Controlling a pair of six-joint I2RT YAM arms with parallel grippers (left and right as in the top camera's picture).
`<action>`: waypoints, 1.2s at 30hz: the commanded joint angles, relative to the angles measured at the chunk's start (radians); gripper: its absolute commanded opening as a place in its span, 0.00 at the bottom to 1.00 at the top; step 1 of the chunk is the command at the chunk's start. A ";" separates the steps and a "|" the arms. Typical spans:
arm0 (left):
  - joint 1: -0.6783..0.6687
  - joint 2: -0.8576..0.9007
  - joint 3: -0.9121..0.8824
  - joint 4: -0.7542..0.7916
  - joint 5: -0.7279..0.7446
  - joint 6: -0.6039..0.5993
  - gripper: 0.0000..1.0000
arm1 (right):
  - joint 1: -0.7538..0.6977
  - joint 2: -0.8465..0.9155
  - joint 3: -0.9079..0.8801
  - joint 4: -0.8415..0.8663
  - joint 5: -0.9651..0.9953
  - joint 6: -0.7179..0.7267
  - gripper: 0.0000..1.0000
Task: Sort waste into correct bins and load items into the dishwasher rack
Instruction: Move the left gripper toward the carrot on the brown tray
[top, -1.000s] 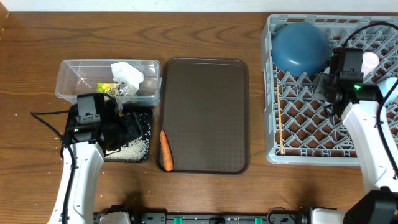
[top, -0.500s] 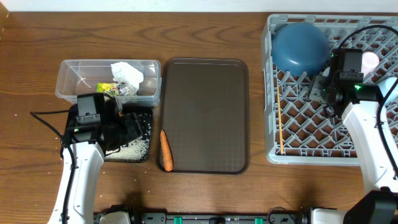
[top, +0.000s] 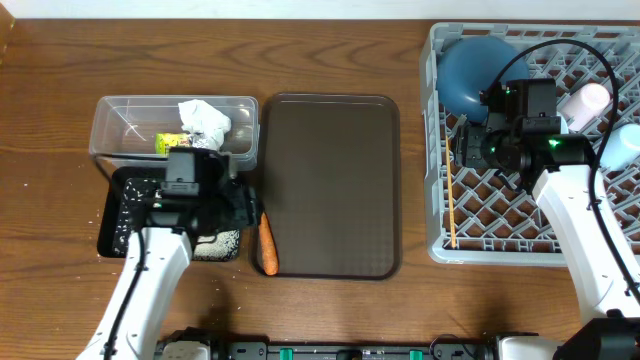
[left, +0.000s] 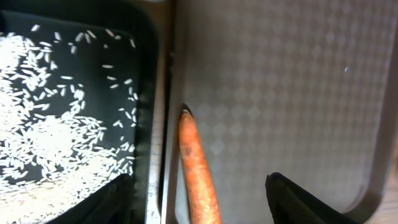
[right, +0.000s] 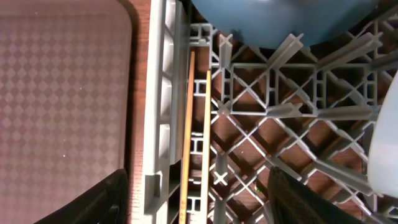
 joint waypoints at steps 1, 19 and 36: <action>-0.050 0.003 0.003 -0.018 -0.087 -0.031 0.69 | 0.003 -0.021 -0.001 -0.010 -0.010 -0.003 0.68; -0.218 0.215 0.003 -0.071 -0.094 -0.064 0.69 | 0.003 -0.021 -0.001 -0.002 -0.007 -0.003 0.69; -0.221 0.357 0.003 -0.063 -0.094 -0.074 0.45 | 0.003 -0.021 -0.001 -0.001 0.001 -0.003 0.69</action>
